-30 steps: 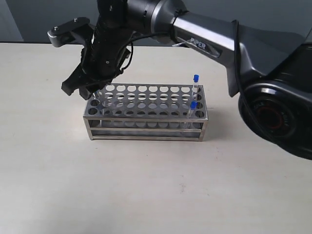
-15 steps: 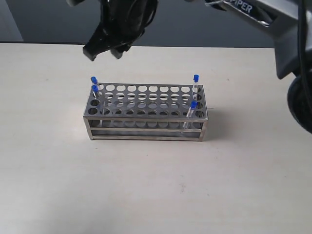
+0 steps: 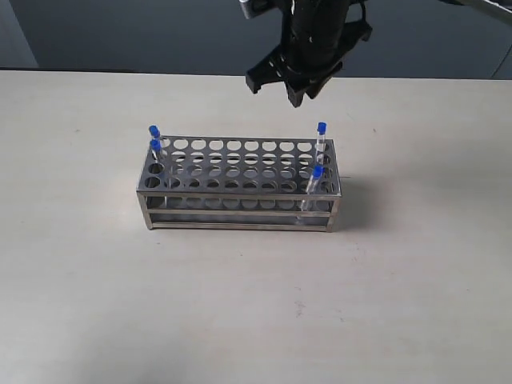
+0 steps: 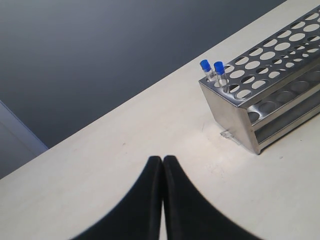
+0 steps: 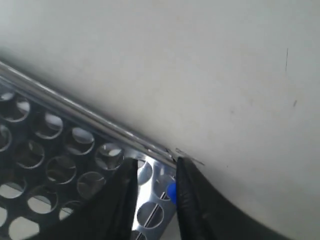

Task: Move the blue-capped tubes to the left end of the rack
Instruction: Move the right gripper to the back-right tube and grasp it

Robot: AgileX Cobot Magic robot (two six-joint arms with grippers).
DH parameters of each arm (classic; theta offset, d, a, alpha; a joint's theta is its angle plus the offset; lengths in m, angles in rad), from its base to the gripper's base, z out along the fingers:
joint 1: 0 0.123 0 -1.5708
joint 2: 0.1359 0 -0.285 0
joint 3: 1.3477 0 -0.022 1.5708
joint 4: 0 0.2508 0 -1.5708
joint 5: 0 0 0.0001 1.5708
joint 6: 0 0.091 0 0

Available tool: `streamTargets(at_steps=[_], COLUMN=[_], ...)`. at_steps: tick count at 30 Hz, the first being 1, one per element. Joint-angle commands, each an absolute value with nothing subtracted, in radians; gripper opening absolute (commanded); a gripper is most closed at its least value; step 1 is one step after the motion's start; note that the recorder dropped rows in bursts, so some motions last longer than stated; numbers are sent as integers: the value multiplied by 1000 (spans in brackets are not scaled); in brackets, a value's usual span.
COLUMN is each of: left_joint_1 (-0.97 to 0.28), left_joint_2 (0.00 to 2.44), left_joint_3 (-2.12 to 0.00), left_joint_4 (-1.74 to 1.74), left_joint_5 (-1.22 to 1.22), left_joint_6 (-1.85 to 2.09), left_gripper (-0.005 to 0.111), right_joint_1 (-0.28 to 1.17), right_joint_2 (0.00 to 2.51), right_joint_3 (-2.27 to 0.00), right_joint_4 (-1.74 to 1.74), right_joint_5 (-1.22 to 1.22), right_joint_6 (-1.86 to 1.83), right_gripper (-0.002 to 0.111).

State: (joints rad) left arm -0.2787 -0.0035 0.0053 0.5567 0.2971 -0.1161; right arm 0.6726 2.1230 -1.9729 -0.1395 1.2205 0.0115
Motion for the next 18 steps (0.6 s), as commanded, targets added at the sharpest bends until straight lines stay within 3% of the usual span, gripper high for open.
streamTargets(at_steps=[1,18], left_joint_1=[-282,-282], left_joint_2=[0,0], left_joint_3=[0,0], left_joint_4=[556,556], left_joint_5=[292,292], left_joint_6=[-121,-121], left_gripper=[1,1], right_joint_1=[652,625], right_joint_2=[2121,2162], right_joint_3=[-1927,-1918], right_joint_4=[-144,-197], right_joint_5=[1221,1221], right_joint_6=[12,18], right_gripper=[28,28])
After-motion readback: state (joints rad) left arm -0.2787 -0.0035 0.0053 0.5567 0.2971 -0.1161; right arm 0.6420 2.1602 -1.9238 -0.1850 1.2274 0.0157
